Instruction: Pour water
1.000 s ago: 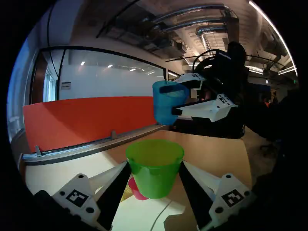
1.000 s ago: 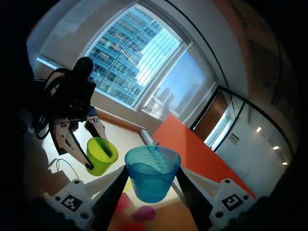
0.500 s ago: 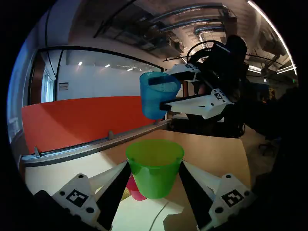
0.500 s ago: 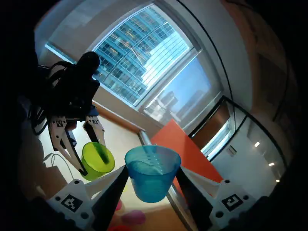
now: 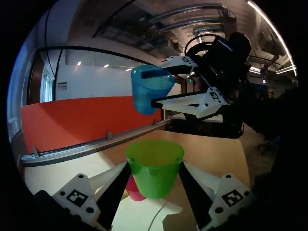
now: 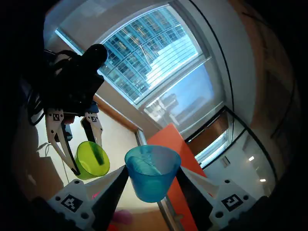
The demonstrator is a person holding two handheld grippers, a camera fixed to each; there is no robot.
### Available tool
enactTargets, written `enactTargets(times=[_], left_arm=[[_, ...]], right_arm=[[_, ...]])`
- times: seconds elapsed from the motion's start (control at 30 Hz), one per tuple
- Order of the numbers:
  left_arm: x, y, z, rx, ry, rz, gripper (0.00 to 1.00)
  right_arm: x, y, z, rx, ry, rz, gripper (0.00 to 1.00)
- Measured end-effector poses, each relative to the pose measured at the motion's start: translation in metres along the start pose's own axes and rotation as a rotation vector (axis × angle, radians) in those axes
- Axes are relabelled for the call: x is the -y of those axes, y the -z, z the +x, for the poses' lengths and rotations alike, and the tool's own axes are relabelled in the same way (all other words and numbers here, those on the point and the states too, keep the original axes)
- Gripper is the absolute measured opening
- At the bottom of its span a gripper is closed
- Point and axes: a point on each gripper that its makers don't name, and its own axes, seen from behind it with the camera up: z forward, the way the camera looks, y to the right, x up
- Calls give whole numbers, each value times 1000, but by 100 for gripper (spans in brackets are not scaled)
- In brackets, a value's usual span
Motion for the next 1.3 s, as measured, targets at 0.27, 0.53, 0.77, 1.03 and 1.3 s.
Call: enactTargets(times=[0.27, 0.53, 0.77, 1.03, 1.3], left_arm=[[-2, -1, 1, -2, -2, -3, 83], [-4, -1, 3, -1, -7, -7, 83], [-6, -1, 4, -6, -3, -11, 83], [-7, -2, 5, -10, -1, -17, 83], [-7, -1, 5, -9, -2, -14, 83]], right_arm=[[-7, -6, 4, 4, 71, -9, 89], [-12, -10, 9, 1, 132, -21, 88], [-18, -11, 12, 2, 186, -33, 88], [-24, -12, 13, 8, 235, -47, 88], [-29, -13, 13, 12, 271, -60, 88]])
